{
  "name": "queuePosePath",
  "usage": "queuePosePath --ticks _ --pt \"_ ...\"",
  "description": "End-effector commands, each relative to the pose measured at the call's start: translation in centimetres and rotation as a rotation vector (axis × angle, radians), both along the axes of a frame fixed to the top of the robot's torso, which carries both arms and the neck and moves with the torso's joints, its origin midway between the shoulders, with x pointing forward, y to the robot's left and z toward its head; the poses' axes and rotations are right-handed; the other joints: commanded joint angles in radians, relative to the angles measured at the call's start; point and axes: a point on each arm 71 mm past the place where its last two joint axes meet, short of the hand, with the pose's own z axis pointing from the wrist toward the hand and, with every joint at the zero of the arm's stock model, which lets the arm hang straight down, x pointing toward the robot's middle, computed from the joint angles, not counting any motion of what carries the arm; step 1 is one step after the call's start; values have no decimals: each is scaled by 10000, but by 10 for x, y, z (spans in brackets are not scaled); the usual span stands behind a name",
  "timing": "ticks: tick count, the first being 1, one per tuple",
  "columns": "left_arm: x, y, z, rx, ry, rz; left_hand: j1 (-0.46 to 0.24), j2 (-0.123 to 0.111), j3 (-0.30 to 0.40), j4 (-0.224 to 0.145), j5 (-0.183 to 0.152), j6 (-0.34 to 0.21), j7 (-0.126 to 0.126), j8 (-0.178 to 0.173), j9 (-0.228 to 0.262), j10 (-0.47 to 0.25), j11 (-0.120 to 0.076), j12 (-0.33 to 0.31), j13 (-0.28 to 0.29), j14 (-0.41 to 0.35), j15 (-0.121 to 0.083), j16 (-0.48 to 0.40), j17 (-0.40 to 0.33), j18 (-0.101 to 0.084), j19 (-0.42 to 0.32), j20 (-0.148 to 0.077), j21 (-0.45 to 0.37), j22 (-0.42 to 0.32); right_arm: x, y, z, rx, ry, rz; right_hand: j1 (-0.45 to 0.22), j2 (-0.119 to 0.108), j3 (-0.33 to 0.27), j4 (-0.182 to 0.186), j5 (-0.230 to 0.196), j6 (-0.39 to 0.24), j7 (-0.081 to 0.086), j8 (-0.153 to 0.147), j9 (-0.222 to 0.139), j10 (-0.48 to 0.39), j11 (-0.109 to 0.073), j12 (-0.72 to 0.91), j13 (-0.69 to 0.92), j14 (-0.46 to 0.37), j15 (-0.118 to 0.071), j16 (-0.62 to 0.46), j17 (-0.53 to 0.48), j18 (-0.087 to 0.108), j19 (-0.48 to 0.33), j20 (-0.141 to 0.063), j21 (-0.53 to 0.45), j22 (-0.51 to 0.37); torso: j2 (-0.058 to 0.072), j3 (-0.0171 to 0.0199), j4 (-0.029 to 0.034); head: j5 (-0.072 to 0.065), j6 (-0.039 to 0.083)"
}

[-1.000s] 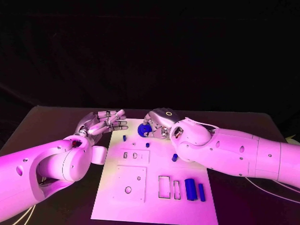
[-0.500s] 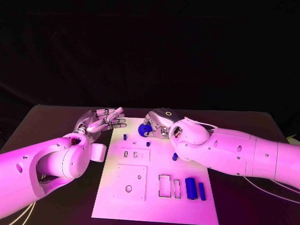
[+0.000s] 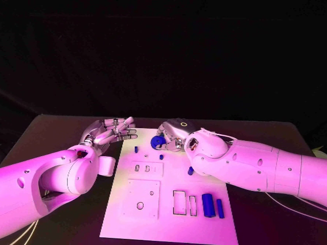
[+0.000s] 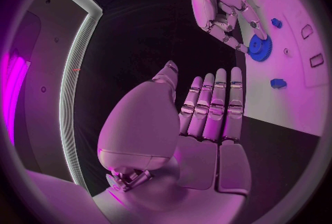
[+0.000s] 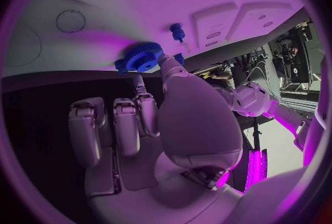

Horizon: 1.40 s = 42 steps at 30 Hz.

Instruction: Assemble the parts on the task board

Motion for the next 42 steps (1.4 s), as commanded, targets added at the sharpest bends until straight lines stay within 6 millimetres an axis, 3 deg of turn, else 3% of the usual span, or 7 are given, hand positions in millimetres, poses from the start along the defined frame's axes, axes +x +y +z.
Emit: queuePosePath --ticks 1,8,14,32,37,42 --pt "0 -2 2 -114 -122 -159 73 16 -57 -9 18 31 73 -41 -1 -21 67 -47 0 -34 66 -43 9 86 -89 3 12 -9 -1 2 -3 -276 300 131 -160 -41 -175 85 -74 -70 -1 -69 -24 -32 55 -59 845 1000 94 0 2460 -25 928 123 -59 2503 2 -4 5 -12 -4" --pt "0 -2 2 -110 -92 -170 101 26 -58 -25 19 35 76 -52 0 -22 70 -59 0 -34 69 -59 13 86 -105 8 11 -12 0 1 -5 -414 573 102 -694 90 -487 486 117 -22 20 -168 -33 -48 87 -50 857 1005 132 10 2483 -28 938 185 -51 2515 5 -4 -3 6 -11" --pt "0 -2 2 -102 -74 -163 147 49 -49 -50 19 38 79 -65 1 -26 73 -72 1 -36 72 -79 17 87 -121 12 12 -14 2 -2 -8 -566 824 -83 -1082 294 -555 494 406 78 1 -189 -21 -29 72 -16 892 1010 123 19 2503 -33 954 186 -36 2533 2 -1 1 3 -26" --pt "0 1 1 -71 -35 -112 168 60 -44 -62 19 36 80 -72 0 -29 74 -79 0 -37 73 -88 18 87 -127 14 12 -14 -3 -17 -1 -46 328 -375 -1118 368 -514 457 671 85 0 -239 -25 31 69 61 970 1021 122 38 2546 -62 1033 184 42 2621 4 7 2 30 -32" --pt "0 2 1 -64 -29 -100 168 60 -44 -62 19 36 80 -72 0 -29 74 -79 0 -37 73 -88 18 87 -127 14 12 -14 -10 -29 6 469 -20 -345 -978 403 -432 432 765 158 -22 -231 -13 102 50 137 1043 1030 108 54 2581 -66 1044 175 53 2633 -5 -2 -19 30 -39" --pt "0 3 1 -60 -15 -101 168 60 -44 -62 19 36 80 -72 0 -29 74 -79 0 -37 73 -88 18 87 -127 14 12 -14 -20 -60 23 1698 -135 -315 -792 465 -323 406 790 177 -26 -257 -15 -15 41 -3 906 952 96 -86 2276 0 864 163 -129 2438 -12 10 -3 -17 -3"
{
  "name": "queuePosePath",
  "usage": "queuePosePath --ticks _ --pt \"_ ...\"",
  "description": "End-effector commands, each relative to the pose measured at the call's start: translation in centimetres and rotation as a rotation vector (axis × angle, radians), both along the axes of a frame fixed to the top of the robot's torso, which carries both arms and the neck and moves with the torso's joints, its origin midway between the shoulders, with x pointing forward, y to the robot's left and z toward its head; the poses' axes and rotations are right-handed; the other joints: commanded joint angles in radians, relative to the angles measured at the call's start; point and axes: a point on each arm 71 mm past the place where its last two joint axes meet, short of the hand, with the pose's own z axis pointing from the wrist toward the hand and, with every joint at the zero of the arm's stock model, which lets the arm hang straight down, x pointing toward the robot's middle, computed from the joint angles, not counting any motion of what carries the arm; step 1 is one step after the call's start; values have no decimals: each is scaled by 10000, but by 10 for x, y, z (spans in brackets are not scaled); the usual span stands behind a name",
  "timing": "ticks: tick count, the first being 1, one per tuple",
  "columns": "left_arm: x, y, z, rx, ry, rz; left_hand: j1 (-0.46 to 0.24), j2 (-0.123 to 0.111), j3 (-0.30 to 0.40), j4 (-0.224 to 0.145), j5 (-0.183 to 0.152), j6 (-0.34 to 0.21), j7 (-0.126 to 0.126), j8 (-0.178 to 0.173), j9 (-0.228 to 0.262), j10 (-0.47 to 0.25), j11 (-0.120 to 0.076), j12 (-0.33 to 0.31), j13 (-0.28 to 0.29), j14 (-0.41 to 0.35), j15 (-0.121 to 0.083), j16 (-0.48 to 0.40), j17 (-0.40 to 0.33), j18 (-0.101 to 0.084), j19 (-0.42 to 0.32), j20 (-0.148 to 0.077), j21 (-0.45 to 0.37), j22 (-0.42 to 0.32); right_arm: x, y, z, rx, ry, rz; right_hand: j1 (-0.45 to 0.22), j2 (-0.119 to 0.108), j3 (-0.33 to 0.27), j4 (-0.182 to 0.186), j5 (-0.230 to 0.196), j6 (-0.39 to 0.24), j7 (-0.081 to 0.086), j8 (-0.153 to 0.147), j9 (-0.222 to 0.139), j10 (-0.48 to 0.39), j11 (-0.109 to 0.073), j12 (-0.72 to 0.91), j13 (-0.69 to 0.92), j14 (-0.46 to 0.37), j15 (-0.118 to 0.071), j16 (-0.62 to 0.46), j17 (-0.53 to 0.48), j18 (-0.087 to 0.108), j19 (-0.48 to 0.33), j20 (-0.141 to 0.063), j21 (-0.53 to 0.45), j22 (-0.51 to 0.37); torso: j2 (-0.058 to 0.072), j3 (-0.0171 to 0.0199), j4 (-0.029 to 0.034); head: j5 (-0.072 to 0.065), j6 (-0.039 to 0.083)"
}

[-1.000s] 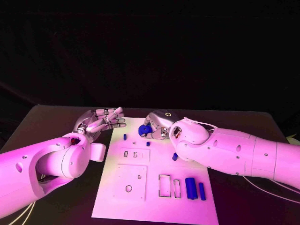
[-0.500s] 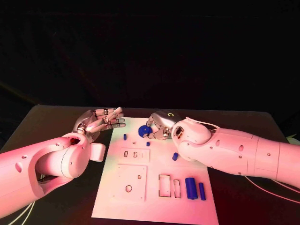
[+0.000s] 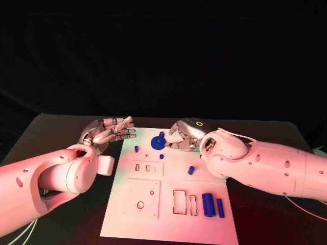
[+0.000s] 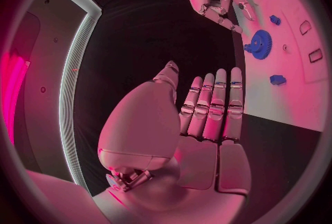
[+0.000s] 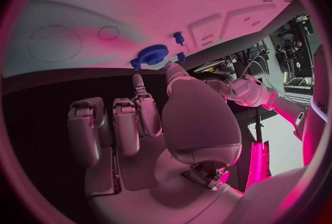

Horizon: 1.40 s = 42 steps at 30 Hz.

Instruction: Assemble the parts on the task board

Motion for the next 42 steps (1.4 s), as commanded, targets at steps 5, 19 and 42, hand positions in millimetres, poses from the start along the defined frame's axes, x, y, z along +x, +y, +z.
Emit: queuePosePath --ticks 5,19,42 --pt "0 -2 1 -104 -37 -210 107 -11 -15 -44 18 35 82 -43 0 -32 76 -46 0 -12 49 -50 14 87 -62 15 14 -17 -8 -58 24 2175 707 -162 1053 -203 274 -367 -463 249 -68 -28 32 -1486 -73 -1953 -801 632 -51 -692 1142 328 -48 -48 -1096 1467 -48 4 -67 -127 53" --pt "1 -3 0 -150 1 -348 120 -14 -18 -54 18 35 77 -48 0 -31 75 -49 1 -9 49 -55 16 87 -67 16 15 -17 -11 -173 13 2669 2126 -1513 2124 -487 234 -918 -339 -109 -97 -249 -80 -458 -105 -1115 -94 884 -103 -318 1925 325 9 -123 -1246 1434 -145 125 -234 -318 183" --pt "2 -2 -1 -143 54 -366 120 -15 -18 -54 18 35 76 -48 0 -31 74 -49 1 -8 49 -55 17 87 -67 16 15 -17 -5 -162 -35 2621 2780 -1973 1991 -396 161 -990 168 119 -20 -176 -53 -43 -23 -179 791 1043 -15 77 2627 143 504 -45 -621 2037 -141 130 -213 -259 7"
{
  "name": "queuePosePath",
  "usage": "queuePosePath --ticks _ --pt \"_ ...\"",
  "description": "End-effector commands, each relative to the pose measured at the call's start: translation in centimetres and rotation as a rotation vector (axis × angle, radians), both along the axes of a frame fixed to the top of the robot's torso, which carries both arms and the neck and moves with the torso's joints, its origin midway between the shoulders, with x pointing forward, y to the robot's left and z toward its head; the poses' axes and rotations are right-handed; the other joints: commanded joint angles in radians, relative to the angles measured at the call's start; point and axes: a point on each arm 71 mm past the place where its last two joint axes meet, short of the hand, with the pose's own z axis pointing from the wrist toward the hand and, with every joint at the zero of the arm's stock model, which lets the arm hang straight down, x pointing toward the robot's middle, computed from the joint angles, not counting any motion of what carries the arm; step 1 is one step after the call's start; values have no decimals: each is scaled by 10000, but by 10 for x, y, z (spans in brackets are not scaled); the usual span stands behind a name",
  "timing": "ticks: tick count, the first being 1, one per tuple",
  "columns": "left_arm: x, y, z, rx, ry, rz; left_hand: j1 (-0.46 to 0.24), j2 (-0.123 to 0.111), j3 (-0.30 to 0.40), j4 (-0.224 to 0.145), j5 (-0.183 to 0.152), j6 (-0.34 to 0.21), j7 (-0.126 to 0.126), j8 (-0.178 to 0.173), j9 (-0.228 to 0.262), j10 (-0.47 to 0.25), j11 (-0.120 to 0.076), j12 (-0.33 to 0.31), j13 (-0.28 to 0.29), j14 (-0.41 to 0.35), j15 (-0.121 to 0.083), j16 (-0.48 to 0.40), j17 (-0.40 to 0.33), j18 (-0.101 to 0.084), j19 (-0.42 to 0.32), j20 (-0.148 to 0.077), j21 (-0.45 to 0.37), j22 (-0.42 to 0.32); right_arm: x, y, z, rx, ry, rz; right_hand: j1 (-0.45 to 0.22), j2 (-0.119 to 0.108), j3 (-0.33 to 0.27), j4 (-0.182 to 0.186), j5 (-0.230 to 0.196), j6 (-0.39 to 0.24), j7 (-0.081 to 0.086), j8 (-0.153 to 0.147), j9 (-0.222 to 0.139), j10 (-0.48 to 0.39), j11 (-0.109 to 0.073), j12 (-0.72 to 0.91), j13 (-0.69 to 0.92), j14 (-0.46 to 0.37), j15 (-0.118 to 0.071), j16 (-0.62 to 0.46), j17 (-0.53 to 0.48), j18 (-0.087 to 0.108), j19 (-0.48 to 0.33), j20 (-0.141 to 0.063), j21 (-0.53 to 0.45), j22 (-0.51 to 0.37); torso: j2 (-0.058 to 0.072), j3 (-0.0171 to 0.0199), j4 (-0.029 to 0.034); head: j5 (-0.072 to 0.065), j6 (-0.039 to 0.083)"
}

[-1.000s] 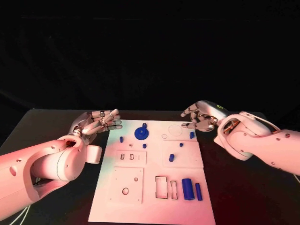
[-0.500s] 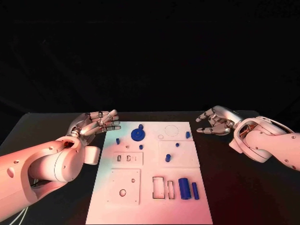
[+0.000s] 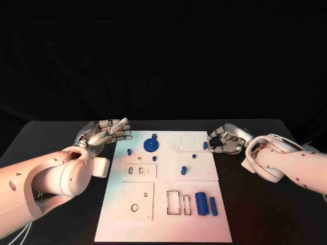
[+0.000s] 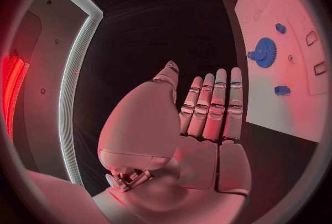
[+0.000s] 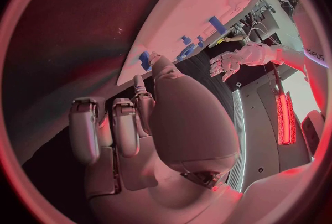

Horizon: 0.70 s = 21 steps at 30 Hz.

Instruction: Assemble the parts on the task board

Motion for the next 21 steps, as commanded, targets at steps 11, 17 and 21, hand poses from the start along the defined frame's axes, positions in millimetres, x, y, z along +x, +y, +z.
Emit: queuePosePath --ticks 11,17,21 --pt "1 0 0 -72 -9 -151 144 -13 -21 -72 18 37 74 -60 1 7 37 -55 2 -4 49 -64 15 89 -74 18 18 -10 4 9 -6 231 92 -200 -97 182 27 -35 -210 126 3 67 22 103 27 114 850 1042 71 37 2630 -219 552 57 88 2085 -8 0 -4 24 19" --pt "2 1 0 -58 24 -139 144 -13 -21 -72 18 37 74 -60 1 7 37 -55 2 -4 49 -64 15 89 -74 18 18 -10 5 10 -7 289 71 -258 -93 257 70 -32 -207 175 6 84 28 135 28 157 892 1042 75 37 2630 -233 589 62 135 2127 -6 0 4 43 9" --pt "3 3 -1 -39 75 -128 147 -11 -22 -73 18 37 75 -63 1 5 38 -57 2 -3 49 -67 16 90 -76 18 19 -10 5 13 -7 444 132 -262 -76 328 124 -45 -199 241 -2 106 36 180 23 219 952 1042 75 37 2630 -234 593 65 140 2134 5 1 2 53 27"
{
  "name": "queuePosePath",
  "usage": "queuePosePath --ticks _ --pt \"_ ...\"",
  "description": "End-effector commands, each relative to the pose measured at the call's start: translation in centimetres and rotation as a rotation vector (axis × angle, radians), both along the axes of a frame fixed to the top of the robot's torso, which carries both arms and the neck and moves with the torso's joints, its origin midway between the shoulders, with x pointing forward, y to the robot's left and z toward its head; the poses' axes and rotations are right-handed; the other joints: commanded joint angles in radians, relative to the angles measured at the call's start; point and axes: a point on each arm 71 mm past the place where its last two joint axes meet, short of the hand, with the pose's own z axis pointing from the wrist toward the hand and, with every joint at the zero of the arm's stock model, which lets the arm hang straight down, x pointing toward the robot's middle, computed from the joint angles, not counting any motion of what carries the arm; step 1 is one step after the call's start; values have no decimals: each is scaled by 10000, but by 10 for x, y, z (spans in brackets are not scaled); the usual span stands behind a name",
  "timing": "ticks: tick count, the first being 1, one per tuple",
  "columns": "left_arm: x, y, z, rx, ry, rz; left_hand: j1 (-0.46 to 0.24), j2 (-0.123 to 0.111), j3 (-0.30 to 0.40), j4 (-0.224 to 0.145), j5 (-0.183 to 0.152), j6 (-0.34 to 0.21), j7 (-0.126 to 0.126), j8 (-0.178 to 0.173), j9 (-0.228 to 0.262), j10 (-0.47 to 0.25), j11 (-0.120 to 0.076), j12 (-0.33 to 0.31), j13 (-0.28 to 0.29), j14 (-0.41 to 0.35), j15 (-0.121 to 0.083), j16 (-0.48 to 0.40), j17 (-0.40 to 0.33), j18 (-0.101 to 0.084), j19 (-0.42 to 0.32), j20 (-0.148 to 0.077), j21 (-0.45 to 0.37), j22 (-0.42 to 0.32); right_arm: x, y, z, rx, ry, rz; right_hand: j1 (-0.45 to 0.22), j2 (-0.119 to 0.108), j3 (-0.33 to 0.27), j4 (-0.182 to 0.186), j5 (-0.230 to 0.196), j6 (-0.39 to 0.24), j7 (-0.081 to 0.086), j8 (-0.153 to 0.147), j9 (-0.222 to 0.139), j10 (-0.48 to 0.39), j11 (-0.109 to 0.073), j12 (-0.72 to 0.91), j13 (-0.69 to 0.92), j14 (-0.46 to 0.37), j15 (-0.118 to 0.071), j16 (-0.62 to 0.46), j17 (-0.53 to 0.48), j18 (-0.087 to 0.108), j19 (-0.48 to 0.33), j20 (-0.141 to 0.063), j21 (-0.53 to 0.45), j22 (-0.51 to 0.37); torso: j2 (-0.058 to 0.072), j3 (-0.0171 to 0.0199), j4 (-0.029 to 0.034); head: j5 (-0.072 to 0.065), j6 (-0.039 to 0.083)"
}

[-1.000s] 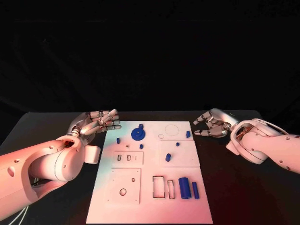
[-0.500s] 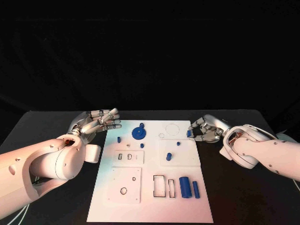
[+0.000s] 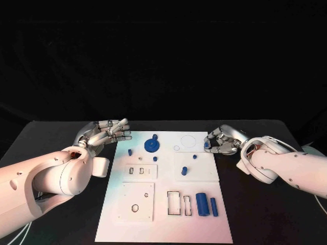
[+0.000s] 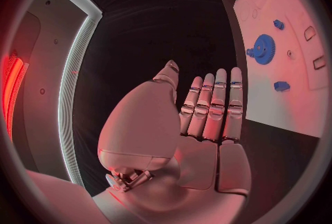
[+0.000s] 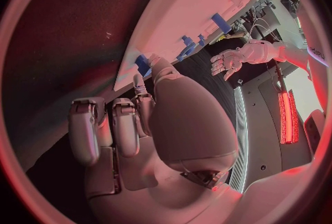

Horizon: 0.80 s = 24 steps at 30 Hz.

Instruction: Assemble the parts on the task board

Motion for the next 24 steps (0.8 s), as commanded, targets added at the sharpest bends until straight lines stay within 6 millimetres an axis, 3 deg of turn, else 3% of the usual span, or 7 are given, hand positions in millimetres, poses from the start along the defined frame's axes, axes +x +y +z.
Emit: queuePosePath --ticks 1,13,18,24 --pt "0 -1 0 -85 25 -208 93 43 6 -45 18 36 75 -64 1 5 38 -58 1 -3 50 -68 14 90 -76 18 19 -11 0 2 -1 179 62 -76 -14 101 66 12 -53 74 -6 47 17 89 3 47 955 1042 74 37 2632 -108 593 65 40 2134 9 3 6 0 13" --pt "1 1 0 -52 69 -158 89 45 -2 -42 18 27 82 -75 -1 -7 43 -68 -1 -6 52 -77 15 91 -79 19 22 -11 0 3 -2 213 161 69 152 305 365 -172 -132 615 -182 279 98 269 -140 279 1188 1042 -31 37 2632 -148 699 -2 175 2260 4 1 -11 43 -60" --pt "1 1 0 -49 73 -152 88 46 -4 -42 18 23 84 -80 -2 -12 44 -71 -1 -6 53 -80 16 91 -80 19 23 -11 0 2 -2 196 157 64 211 410 537 -275 -432 840 -308 383 131 321 -247 338 1252 1042 -121 37 2632 -163 738 -78 224 2306 7 2 -12 43 -87" --pt "1 1 0 -50 79 -159 88 46 -4 -42 18 23 84 -80 -2 -12 44 -71 -1 -6 53 -80 16 91 -80 19 23 -11 1 1 -2 148 101 18 196 401 559 -291 -493 840 -312 380 127 320 -257 336 1252 1042 -134 37 2632 -169 751 -94 241 2321 7 0 -5 17 -96"
